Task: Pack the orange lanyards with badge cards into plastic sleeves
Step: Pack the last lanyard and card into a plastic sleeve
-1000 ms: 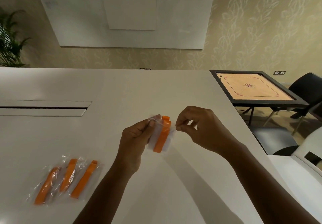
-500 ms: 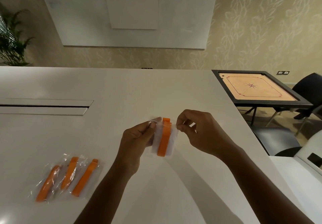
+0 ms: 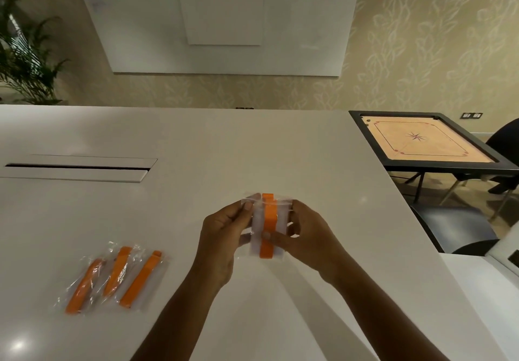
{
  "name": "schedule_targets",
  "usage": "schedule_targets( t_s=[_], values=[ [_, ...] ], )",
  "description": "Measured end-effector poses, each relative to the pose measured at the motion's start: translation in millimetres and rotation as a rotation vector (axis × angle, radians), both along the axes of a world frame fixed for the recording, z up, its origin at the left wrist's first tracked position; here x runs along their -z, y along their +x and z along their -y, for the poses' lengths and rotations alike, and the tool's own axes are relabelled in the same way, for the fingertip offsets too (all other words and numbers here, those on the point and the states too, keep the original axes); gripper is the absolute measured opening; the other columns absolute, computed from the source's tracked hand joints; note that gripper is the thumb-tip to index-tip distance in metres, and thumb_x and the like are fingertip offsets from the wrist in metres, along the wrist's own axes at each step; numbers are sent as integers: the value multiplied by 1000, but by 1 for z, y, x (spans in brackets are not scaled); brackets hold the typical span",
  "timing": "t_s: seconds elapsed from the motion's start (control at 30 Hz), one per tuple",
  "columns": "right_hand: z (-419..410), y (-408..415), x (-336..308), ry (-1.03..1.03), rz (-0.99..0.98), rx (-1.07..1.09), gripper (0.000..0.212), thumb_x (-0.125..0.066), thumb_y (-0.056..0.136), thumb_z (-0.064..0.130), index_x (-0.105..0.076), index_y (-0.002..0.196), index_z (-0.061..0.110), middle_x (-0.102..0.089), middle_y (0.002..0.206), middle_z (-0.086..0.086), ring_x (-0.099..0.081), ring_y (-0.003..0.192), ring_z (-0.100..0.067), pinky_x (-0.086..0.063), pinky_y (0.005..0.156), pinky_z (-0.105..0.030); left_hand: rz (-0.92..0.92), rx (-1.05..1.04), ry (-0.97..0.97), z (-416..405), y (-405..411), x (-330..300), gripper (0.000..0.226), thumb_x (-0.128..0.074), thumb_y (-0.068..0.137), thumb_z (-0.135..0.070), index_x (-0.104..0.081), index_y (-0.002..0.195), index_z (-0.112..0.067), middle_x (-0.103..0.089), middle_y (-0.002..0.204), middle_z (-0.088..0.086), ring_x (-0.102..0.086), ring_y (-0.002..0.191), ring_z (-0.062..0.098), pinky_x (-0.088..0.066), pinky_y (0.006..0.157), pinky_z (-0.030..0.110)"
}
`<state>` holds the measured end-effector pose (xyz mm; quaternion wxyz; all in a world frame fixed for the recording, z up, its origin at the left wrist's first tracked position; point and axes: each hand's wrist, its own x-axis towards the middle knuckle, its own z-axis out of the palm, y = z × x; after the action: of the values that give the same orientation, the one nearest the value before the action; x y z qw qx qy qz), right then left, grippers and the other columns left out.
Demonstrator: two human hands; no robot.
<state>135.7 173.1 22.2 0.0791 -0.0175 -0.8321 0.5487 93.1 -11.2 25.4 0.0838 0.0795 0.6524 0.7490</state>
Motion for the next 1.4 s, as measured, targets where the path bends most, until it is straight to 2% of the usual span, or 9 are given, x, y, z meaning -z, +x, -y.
schedule_targets(
  t_s=[0.17, 0.4, 0.57, 0.77, 0.83, 0.93, 1.1, 1.23, 1.4],
  values=[
    [3, -1, 13, -48, 79, 37, 49, -89, 84, 28, -65, 126, 31, -76, 112, 13, -75, 99, -12, -65, 82, -28, 56, -14, -19, -1, 2, 8, 25, -60, 104, -27, -81, 109, -39, -80, 113, -9, -77, 104, 12, -64, 73, 29],
    [6, 1, 29, -124, 171, 52, 52, -89, 83, 33, -64, 128, 25, -75, 116, 6, -75, 103, -17, -66, 90, -42, 110, -21, -165, 4, 1, 28, 30, -64, 98, -41, -73, 123, -28, -79, 112, -6, -77, 104, 19, -66, 85, 40],
    [11, 2, 46, -125, 231, 78, 49, -90, 82, 36, -60, 121, 30, -73, 115, 5, -75, 100, -16, -67, 85, -41, 132, 7, -339, 9, 3, 53, 35, -73, 97, -29, -67, 131, -24, -74, 122, -1, -73, 109, 22, -66, 83, 36],
    [22, 3, 62, -114, 297, 76, 57, -89, 83, 38, -55, 128, 27, -71, 124, -2, -74, 105, -21, -66, 87, -38, 171, 29, -406, 20, 2, 73, 46, -77, 93, -24, -63, 137, -24, -72, 121, -5, -72, 106, 17, -64, 78, 26],
    [26, 3, 65, -113, 313, 77, 59, -88, 84, 35, -56, 132, 25, -71, 124, -2, -74, 106, -22, -66, 89, -40, 169, 40, -428, 23, 2, 76, 48, -78, 93, -24, -62, 138, -24, -71, 125, -4, -71, 109, 20, -64, 83, 29],
    [33, 2, 68, -125, 327, 93, 59, -89, 84, 34, -56, 131, 25, -72, 122, -2, -74, 104, -21, -66, 89, -42, 173, 48, -428, 30, -2, 79, 51, -79, 91, -24, -61, 139, -22, -71, 129, 1, -71, 114, 25, -63, 91, 38],
    [51, -4, 66, -140, 317, 133, 57, -89, 84, 37, -58, 130, 26, -73, 117, 2, -76, 100, -19, -67, 86, -40, 154, 57, -398, 46, -11, 78, 51, -80, 90, -22, -62, 138, -19, -72, 127, 3, -72, 109, 24, -61, 70, 20],
    [69, -10, 61, -189, 305, 156, 53, -88, 85, 35, -60, 129, 26, -74, 115, 1, -76, 97, -18, -66, 73, -27, 151, 69, -358, 63, -21, 76, 47, -80, 90, -22, -64, 133, -22, -73, 122, 1, -73, 105, 21, -62, 69, 21],
    [100, -20, 55, -218, 306, 192, 53, -89, 84, 32, -61, 128, 23, -75, 115, -2, -77, 100, -23, -68, 83, -40, 141, 82, -328, 92, -37, 76, 42, -80, 90, -22, -65, 129, -25, -75, 119, -2, -74, 104, 21, -63, 71, 24]
  ],
)
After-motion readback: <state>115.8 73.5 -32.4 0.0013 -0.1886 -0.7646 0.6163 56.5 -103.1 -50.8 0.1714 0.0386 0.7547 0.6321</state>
